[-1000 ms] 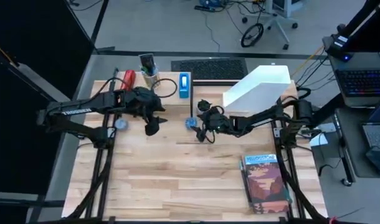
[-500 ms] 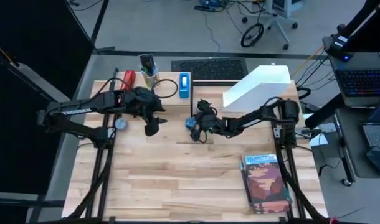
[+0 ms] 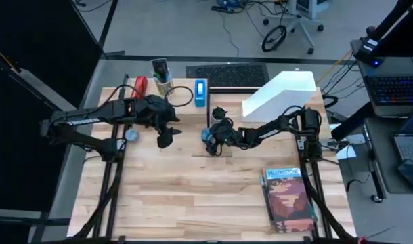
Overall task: Stock shelves
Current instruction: Remove the blue scented candle from under the shelf
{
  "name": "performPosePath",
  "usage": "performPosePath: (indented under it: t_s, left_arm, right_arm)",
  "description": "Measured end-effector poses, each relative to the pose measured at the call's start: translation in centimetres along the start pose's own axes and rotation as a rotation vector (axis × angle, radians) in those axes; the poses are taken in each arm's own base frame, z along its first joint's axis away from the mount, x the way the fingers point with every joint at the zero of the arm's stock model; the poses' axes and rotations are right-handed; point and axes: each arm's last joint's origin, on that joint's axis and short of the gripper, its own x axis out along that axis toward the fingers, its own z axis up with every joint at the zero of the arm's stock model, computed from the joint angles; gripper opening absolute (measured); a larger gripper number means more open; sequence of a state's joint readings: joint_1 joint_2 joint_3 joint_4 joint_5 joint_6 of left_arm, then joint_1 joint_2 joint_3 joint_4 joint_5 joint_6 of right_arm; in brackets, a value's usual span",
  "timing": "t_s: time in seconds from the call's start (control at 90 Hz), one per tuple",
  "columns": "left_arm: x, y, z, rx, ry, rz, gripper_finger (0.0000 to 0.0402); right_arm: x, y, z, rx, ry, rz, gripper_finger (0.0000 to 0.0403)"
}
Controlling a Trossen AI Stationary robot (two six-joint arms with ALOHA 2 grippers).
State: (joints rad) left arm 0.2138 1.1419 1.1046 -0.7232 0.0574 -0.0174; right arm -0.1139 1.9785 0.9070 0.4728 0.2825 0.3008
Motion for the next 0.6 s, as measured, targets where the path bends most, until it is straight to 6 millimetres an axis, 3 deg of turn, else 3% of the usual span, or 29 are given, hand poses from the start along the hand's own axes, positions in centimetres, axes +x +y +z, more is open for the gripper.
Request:
performPosePath:
  t_s: [0.211,0.6]
  left_arm:
    - [0.00,0.00,0.00,0.000,0.000,0.000,0.0223]
    - [0.00,0.00,0.00,0.000,0.000,0.000,0.0223]
  right_arm:
    - [-0.02,0.06,0.00,-0.046,-0.002,-0.001,0.0290]
    - [0.02,0.18,0.00,-0.053,-0.011,0.004,0.0285]
